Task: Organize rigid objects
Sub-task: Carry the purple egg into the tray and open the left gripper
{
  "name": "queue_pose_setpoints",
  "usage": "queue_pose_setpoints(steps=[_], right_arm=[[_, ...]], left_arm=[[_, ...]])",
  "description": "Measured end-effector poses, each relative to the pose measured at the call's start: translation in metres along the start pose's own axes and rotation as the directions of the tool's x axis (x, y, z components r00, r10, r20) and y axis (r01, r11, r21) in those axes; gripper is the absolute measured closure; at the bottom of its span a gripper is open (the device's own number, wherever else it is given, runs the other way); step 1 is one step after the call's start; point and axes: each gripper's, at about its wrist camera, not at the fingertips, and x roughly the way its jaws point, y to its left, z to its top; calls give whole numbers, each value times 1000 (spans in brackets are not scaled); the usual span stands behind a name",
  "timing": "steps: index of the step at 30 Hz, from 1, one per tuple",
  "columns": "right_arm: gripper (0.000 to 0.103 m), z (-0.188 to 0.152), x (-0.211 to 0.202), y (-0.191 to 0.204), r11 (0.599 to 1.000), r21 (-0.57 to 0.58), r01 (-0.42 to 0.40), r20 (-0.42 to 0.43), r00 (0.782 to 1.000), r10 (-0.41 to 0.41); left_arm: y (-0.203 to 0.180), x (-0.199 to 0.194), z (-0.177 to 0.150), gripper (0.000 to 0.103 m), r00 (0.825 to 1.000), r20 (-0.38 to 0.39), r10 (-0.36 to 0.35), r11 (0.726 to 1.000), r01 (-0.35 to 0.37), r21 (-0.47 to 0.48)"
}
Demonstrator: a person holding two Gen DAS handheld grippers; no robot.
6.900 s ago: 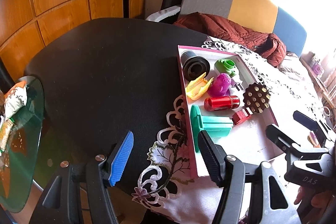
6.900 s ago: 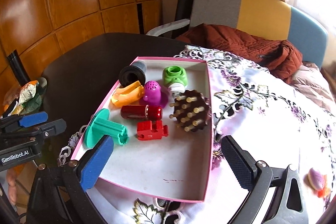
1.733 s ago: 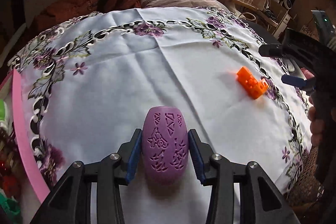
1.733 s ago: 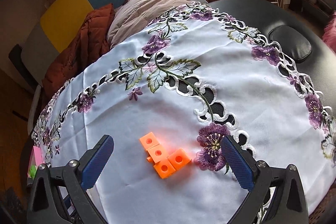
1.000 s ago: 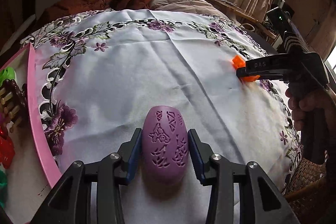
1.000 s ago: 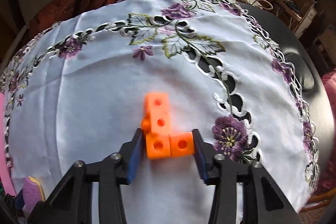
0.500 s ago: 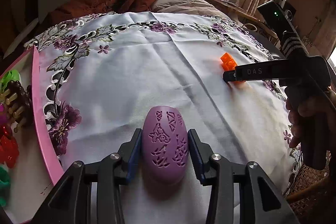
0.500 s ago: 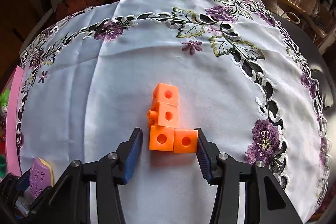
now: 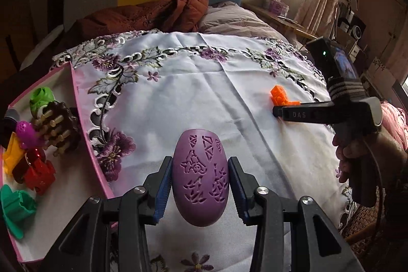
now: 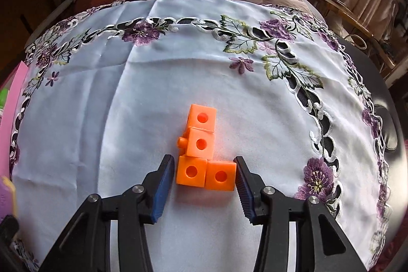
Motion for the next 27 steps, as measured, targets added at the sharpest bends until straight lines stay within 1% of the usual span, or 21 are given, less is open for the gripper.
queue_pose_setpoints(steps=[5, 11, 18, 27], right_arm=[[56, -1, -1, 3, 1000, -23, 14, 9, 1000, -14], [58, -4, -2, 7, 998, -49, 25, 21, 1000, -24], [59, -5, -3, 9, 997, -70, 35, 28, 999, -34], [59, -5, -4, 10, 996, -83, 44, 31, 999, -42]], left_arm=[[20, -31, 10, 60, 997, 67, 45, 998, -42, -47], [53, -57, 10, 60, 988, 105, 110, 988, -97, -121], [87, -70, -2, 60, 982, 97, 164, 970, -143, -197], [119, -79, -20, 60, 977, 77, 200, 948, -173, -268]])
